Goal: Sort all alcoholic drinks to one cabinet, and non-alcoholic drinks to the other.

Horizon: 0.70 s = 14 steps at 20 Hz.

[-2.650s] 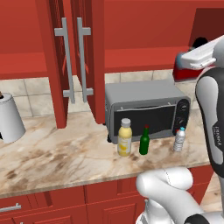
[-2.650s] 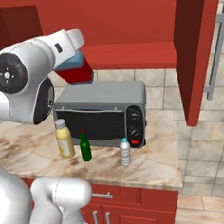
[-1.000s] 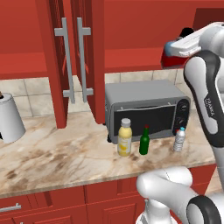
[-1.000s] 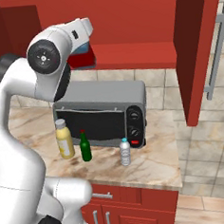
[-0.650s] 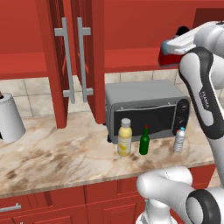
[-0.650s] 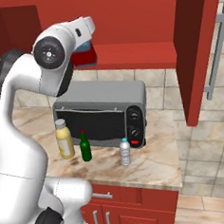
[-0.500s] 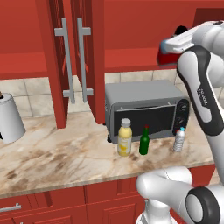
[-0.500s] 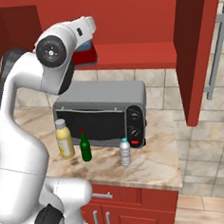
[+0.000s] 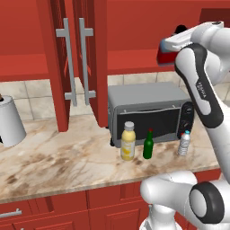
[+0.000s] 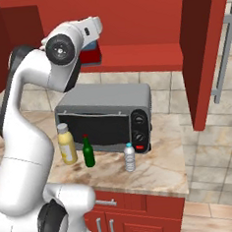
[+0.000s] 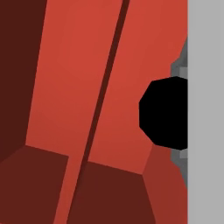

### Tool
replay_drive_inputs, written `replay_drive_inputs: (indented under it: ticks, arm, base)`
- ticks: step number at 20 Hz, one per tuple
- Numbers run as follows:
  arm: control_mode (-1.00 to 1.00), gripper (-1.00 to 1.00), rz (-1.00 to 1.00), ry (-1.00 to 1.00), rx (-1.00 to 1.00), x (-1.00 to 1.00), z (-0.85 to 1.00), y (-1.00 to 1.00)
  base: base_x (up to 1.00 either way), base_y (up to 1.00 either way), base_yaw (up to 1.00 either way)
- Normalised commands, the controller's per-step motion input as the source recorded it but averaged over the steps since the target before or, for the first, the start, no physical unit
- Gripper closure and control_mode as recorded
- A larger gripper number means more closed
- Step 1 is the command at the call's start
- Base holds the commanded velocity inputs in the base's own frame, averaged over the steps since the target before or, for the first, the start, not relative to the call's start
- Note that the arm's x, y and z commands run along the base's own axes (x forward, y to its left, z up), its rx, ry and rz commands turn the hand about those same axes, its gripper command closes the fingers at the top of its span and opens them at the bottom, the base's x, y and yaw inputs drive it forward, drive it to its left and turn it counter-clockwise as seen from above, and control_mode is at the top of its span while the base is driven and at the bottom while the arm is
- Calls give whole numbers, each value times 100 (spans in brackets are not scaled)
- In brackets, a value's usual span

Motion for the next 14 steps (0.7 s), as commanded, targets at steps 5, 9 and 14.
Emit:
replay_drive_inputs:
  ticks: [5,9,14]
  arm:
    - [-100,100,0,0,3,32,0,0]
    - [-100,100,0,0,3,28,-2,0]
    - [-100,100,0,0,0,31,-6,0]
  base:
    - [0,0,0]
    - [0,0,0]
    - [0,0,0]
